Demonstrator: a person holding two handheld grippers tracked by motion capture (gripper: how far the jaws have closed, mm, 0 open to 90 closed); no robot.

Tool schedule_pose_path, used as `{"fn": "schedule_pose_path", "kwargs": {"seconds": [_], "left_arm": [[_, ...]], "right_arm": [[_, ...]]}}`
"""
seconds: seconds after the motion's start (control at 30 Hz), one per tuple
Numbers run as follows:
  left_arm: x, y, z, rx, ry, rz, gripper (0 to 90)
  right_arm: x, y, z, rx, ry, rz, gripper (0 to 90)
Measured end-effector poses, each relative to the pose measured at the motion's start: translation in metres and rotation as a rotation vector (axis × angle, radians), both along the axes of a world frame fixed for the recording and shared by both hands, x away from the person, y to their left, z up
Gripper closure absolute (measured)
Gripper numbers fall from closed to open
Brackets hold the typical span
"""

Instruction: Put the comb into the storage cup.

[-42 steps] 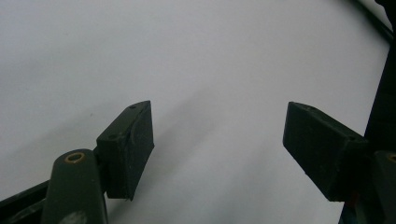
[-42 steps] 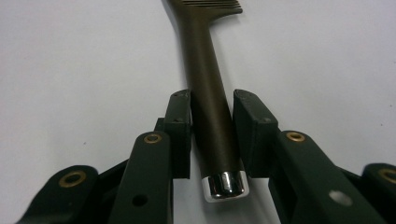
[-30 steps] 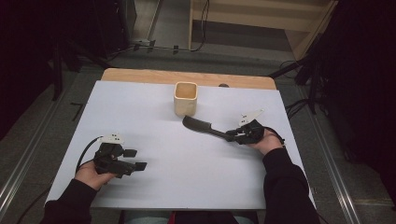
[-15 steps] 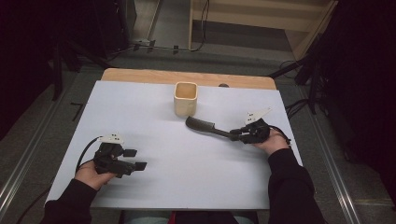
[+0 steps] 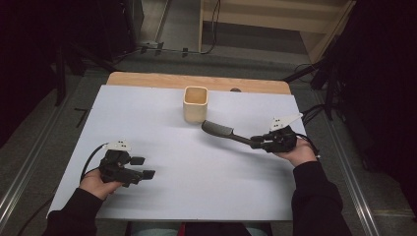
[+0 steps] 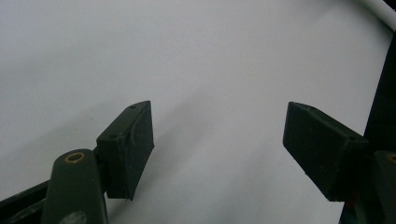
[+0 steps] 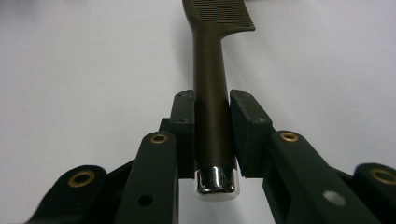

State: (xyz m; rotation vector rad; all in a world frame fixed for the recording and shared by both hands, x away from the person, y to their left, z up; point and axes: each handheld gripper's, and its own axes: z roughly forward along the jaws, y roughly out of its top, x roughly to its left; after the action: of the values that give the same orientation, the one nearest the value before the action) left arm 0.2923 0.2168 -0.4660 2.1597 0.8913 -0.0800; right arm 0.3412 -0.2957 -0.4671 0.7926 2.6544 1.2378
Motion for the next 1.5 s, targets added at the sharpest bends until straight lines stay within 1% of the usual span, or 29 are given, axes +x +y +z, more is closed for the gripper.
{"fn": "schedule_pose_path", "kwargs": {"seconds": [0.03, 0.13, 0.17, 0.23, 0.27, 0.3, 0.33, 0.43, 0.5, 0.57, 0.63, 0.67, 0.73, 0.9, 0.93, 1.07, 1.13, 1.27, 1.43, 1.5], "left_arm": [[0.0, 0.0, 0.0, 0.001, -0.001, -0.001, 25.3], [0.0, -0.001, 0.0, -0.001, -0.002, -0.002, 25.3], [0.0, -0.001, 0.0, -0.001, -0.002, -0.002, 25.3], [0.001, -0.001, 0.0, -0.001, -0.001, -0.002, 25.3], [0.001, -0.001, 0.0, -0.001, -0.002, -0.002, 25.3], [0.001, -0.001, 0.0, -0.002, -0.003, -0.002, 25.3], [0.001, -0.001, 0.0, -0.002, -0.002, -0.002, 25.3], [0.001, -0.001, 0.0, -0.003, -0.002, -0.003, 25.3], [0.001, -0.001, 0.0, -0.005, -0.002, -0.002, 25.3], [0.001, -0.001, 0.001, -0.007, -0.001, -0.001, 25.3], [0.001, -0.001, 0.001, -0.009, 0.0, 0.0, 25.3], [0.002, -0.002, 0.001, -0.007, 0.006, 0.002, 25.3], [0.004, -0.002, 0.002, -0.013, 0.018, 0.004, 25.3], [0.008, -0.005, 0.004, -0.013, 0.034, 0.018, 25.5], [0.008, -0.006, 0.005, -0.015, 0.034, 0.022, 25.4], [0.009, -0.009, 0.006, -0.019, 0.04, 0.022, 25.5], [0.01, -0.01, 0.006, -0.022, 0.042, 0.022, 25.5], [0.011, -0.012, 0.008, -0.029, 0.042, 0.033, 25.4], [0.012, -0.016, 0.011, -0.045, 0.05, 0.042, 25.5], [0.013, -0.018, 0.012, -0.048, 0.051, 0.046, 25.5]], "right_arm": [[-0.002, -0.001, 0.002, 0.0, -0.007, -0.003, 70.2], [-0.006, -0.003, 0.007, 0.006, -0.009, -0.021, 70.2], [-0.008, -0.003, 0.008, 0.015, -0.008, -0.02, 70.2], [-0.01, -0.004, 0.01, 0.014, -0.01, -0.028, 70.2], [-0.011, -0.004, 0.011, 0.014, -0.003, -0.035, 70.2], [-0.012, -0.004, 0.012, 0.012, -0.007, -0.042, 70.2], [-0.013, -0.005, 0.013, 0.016, 0.008, -0.054, 70.2], [-0.016, -0.005, 0.016, 0.028, 0.021, -0.074, 70.2], [-0.019, -0.004, 0.018, 0.032, 0.012, -0.079, 70.2], [-0.022, -0.001, 0.019, 0.023, 0.007, -0.091, 70.2], [-0.025, 0.001, 0.022, 0.018, 0.012, -0.119, 70.2], [-0.026, 0.002, 0.023, 0.023, 0.018, -0.124, 70.2], [-0.031, 0.003, 0.025, 0.01, 0.022, -0.149, 70.2], [-0.043, 0.007, 0.03, -0.018, 0.013, -0.206, 70.2], [-0.045, 0.008, 0.03, -0.014, 0.011, -0.223, 70.2], [-0.052, 0.01, 0.033, -0.008, 0.022, -0.294, 70.2], [-0.055, 0.012, 0.033, 0.003, 0.031, -0.335, 70.2], [-0.062, 0.016, 0.035, -0.002, 0.022, -0.395, 70.2], [-0.067, 0.023, 0.038, -0.001, 0.002, -0.45, 70.3], [-0.07, 0.027, 0.04, 0.006, 0.006, -0.469, 70.3]]}}
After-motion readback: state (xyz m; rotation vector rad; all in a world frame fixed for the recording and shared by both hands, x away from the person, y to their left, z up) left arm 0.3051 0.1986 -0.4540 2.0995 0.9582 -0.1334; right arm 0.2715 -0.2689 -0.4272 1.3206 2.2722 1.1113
